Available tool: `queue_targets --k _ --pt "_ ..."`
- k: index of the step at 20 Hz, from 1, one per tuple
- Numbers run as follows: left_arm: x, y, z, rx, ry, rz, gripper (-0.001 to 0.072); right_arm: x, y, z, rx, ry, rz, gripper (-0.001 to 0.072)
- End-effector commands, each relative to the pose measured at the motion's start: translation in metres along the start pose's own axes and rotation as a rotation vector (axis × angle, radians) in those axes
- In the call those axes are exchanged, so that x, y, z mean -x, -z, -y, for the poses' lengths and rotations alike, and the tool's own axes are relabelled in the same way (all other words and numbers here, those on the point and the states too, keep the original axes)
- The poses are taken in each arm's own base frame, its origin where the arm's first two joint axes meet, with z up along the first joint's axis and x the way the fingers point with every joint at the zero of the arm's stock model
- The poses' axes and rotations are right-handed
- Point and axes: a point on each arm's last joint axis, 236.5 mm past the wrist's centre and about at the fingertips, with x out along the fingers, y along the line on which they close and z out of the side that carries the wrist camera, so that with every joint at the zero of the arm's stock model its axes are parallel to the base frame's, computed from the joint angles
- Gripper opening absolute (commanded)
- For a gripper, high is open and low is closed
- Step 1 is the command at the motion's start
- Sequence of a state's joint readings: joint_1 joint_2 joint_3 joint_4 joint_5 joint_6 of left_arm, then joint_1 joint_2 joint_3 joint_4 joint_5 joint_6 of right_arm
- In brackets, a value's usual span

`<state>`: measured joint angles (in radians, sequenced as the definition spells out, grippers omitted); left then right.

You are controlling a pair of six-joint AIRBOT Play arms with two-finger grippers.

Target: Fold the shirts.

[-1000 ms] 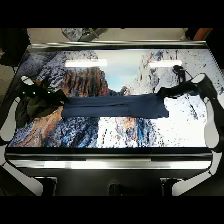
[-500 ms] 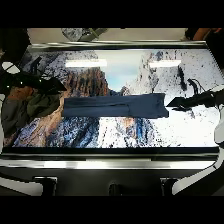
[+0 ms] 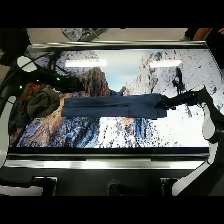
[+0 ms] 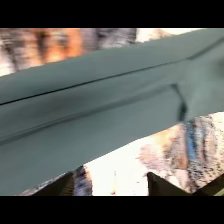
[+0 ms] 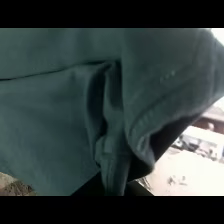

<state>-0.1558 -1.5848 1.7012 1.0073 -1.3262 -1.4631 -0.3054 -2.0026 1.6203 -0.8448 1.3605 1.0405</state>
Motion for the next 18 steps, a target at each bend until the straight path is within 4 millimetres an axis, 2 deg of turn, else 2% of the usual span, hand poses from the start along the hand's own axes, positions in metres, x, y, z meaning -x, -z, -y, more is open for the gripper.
queue_targets --k 1,2,3,4,7,10,13,16,18 --pt "-0.036 0.000 0.045 -0.078 0.032 0.037 0.0328 0.000 -0.003 -0.034 0.051 -0.028 -0.004 0.0044" --pt "-0.052 -0.002 0.055 -0.091 0.038 0.067 0.0132 0.011 -0.002 -0.044 0.093 -0.020 -0.003 0.0044" --pt "-0.068 -0.003 0.064 -0.100 0.043 0.088 0.0032 0.024 -0.001 -0.054 0.123 -0.005 0.002 0.0044" --pt "-0.089 0.002 0.072 -0.111 0.049 0.084 0.0031 0.041 0.001 -0.065 0.157 0.017 0.008 0.0043" --pt "-0.151 0.035 0.094 -0.073 0.110 -0.026 0.0031 0.091 0.015 -0.099 0.244 0.089 0.022 0.0043" --pt "-0.200 0.049 0.123 0.139 0.255 -0.067 0.0031 0.131 0.034 -0.141 0.321 0.144 0.044 0.0043" --pt "-0.232 0.057 0.156 0.295 0.388 -0.105 0.0029 0.162 0.056 -0.182 0.372 0.165 0.078 0.0043" --pt "-0.256 0.076 0.176 0.277 0.405 -0.152 0.0029 0.194 0.073 -0.217 0.411 0.191 0.157 0.0043" --pt "-0.264 0.086 0.198 0.296 0.448 -0.181 0.0029 0.212 0.085 -0.236 0.428 0.207 0.211 0.0043"
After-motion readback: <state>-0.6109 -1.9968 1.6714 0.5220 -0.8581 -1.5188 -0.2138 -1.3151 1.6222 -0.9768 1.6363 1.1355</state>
